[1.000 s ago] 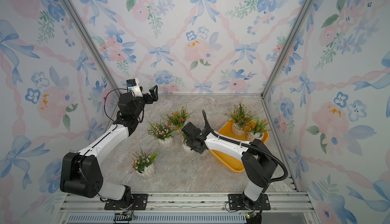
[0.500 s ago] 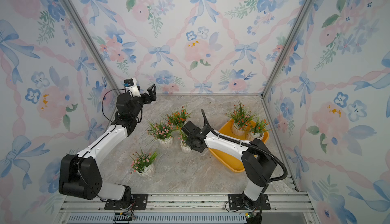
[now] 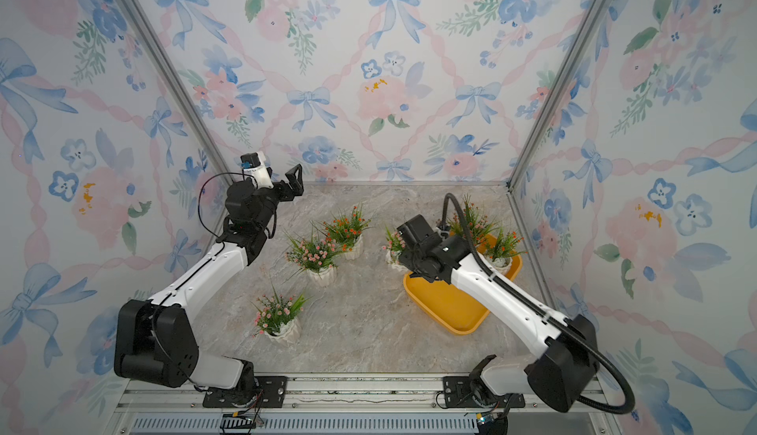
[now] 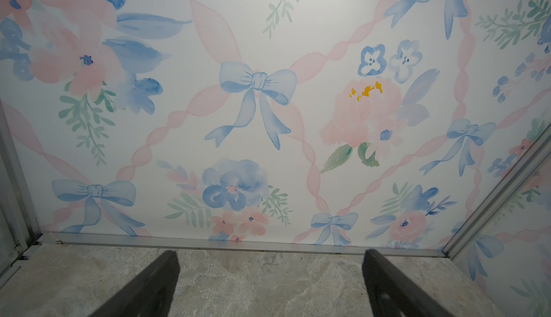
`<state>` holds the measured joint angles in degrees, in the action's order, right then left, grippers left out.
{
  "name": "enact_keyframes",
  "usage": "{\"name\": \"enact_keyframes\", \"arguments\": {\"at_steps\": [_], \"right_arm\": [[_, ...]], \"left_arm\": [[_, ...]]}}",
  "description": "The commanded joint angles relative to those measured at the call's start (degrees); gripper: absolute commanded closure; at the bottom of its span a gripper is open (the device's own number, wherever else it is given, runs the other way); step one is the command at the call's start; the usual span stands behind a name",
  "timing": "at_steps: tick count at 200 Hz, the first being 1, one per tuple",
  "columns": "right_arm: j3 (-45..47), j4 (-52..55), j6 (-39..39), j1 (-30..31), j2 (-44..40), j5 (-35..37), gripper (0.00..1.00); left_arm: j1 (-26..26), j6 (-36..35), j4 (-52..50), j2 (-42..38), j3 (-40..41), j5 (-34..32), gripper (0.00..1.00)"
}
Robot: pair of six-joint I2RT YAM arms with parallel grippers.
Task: Put the potted gypsophila into the storage box
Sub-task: Pick up the baby's breath potted plant from the center of the board, then place the baby's breath potted plant at the storage box.
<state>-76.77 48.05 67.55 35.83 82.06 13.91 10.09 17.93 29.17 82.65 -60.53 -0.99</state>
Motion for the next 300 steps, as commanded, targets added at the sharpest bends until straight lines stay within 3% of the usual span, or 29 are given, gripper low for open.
{"name": "enact_keyframes", "arguments": {"at_steps": [1,54,113,201,300], "right_arm": [[4.0,3.2,-2.0,-4.6,-5.5,2.4,1.00],[7.2,11.5,-10.0,-19.6,-13.4,-0.2,1.00],[12.7,6.3,-16.6,-31.5,-11.7,-9.6,1.00],[8.1,-3.5,-19.9,-33.2,4.7,-14.4,1.00],[4.1,-5.7,-18.8,-33.2,12.4,-14.9,1.00]], "left_arm": [[0.8,-1.2,1.3,0.1,-1.3,-0.2,0.02],[5.9,-2.7,1.2,2.5,-4.9,-3.9,0.02],[11.1,-2.4,1.2,6.3,-9.7,-8.0,0.02],[14.9,-2.5,0.8,6.6,-10.1,-13.2,0.02],[15.0,-3.7,0.3,7.1,-11.5,-14.9,0.02]]}}
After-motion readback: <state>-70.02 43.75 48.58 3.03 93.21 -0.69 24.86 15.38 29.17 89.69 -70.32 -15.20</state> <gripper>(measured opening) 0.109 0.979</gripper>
